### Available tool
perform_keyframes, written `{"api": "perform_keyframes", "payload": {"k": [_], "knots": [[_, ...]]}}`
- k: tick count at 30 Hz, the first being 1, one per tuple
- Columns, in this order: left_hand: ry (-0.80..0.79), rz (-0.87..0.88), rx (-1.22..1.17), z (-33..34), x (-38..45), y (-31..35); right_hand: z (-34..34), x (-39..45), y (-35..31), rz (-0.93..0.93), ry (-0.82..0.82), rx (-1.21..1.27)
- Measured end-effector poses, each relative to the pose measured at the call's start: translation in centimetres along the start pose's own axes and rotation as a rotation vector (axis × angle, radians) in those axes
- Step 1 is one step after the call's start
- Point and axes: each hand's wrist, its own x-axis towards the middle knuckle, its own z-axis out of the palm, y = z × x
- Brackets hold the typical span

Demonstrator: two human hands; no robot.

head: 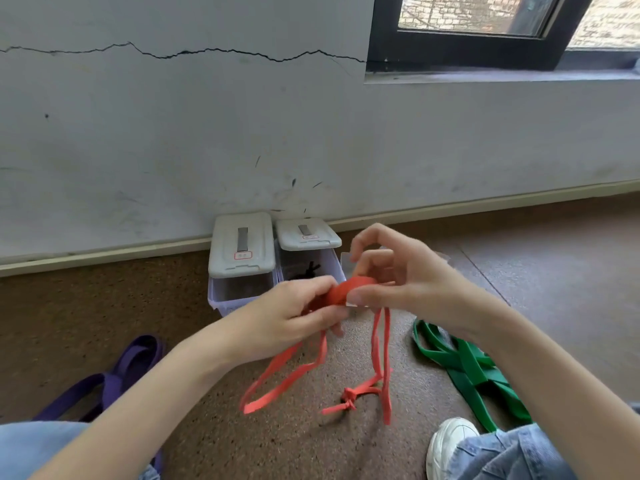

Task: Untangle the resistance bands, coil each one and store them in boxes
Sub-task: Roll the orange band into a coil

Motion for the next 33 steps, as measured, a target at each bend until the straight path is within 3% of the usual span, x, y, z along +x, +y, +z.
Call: {"api": "perform_keyframes", "payload": {"k": [4,9,17,20,23,25,28,33], "knots": [[0.028,-0.080,0.006,-0.2,-0.7,-1.3,-2.3,-0.2,-1.1,-0.064,0.222,0.168],[0.009,0.001,-0.084,-0.7,-0.6,-0.3,-1.5,-0.6,-0.3,0.064,-0.115,0.087],[0.068,-0.098,-0.114,-1.4,-0.3,-0.8,-2.3,-0.1,0.2,-0.035,0.121,-0.075],[0.043,-0.078,-0.115,-1.1,-0.4,-0.7,-2.3,-0.4,0.4,0.063,-0.049,-0.040],[-0.022,-0.042,-0.134,-0.2,-0.1,-0.5,-0.6,-0.1,1.0,0.028,-0.133,-0.213],[0.000,-0.077,-0.159,0.1,0.1,-0.9,-0.1,0.2,1.4,-0.035,-0.056,-0.307],[0.104,-0.168,-0.191,-0.4,0.0,-2.4,-1.3,0.5,1.8,-0.088,0.193,-0.347],[0.107,-0.295,0.034,-0.4,-0.4,-4.9,-1.8,0.6,3.1,-0.060,0.472,-0.367]]}}
